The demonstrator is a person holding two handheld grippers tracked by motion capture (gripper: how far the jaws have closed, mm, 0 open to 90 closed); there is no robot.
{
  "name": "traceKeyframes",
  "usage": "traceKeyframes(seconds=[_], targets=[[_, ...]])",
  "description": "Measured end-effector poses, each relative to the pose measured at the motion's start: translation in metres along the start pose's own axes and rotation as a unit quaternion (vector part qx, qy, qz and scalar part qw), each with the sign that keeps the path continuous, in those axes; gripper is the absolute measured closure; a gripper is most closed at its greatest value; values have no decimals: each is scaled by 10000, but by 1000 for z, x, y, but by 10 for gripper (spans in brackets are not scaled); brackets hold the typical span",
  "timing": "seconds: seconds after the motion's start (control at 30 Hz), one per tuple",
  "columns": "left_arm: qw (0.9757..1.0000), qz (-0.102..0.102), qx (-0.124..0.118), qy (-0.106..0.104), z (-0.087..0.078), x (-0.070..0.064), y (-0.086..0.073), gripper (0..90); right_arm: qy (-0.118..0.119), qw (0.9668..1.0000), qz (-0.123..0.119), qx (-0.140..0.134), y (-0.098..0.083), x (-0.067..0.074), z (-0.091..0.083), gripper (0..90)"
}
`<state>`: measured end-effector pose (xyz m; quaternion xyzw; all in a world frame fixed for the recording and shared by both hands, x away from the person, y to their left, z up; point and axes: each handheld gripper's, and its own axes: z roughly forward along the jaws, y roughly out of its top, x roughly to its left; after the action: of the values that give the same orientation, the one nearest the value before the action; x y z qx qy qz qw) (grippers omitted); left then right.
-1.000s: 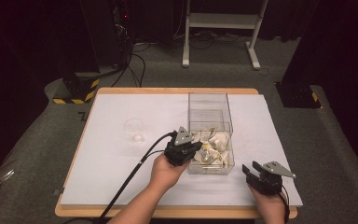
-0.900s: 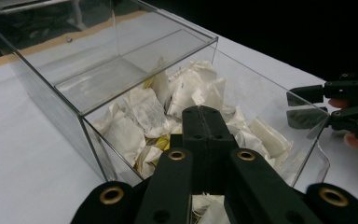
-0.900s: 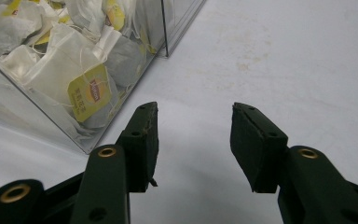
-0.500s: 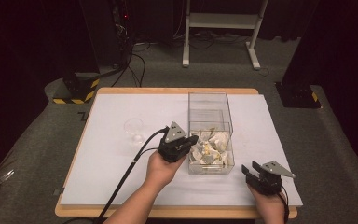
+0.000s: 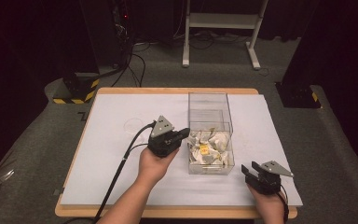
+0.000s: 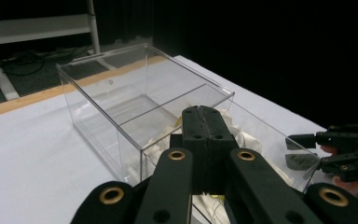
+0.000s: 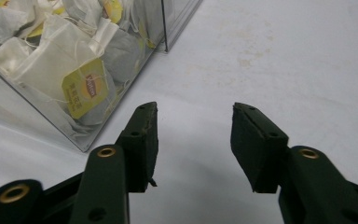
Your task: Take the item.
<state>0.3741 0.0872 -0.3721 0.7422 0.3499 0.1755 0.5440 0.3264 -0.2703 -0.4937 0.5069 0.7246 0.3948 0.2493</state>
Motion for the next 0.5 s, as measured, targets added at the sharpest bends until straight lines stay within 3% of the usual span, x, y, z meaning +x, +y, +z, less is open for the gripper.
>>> traceKeyframes(seconds=[0.5], targets=[[9998, -103, -89, 123, -13, 14, 1, 898, -63, 9999, -128, 67, -1, 3, 0, 522]])
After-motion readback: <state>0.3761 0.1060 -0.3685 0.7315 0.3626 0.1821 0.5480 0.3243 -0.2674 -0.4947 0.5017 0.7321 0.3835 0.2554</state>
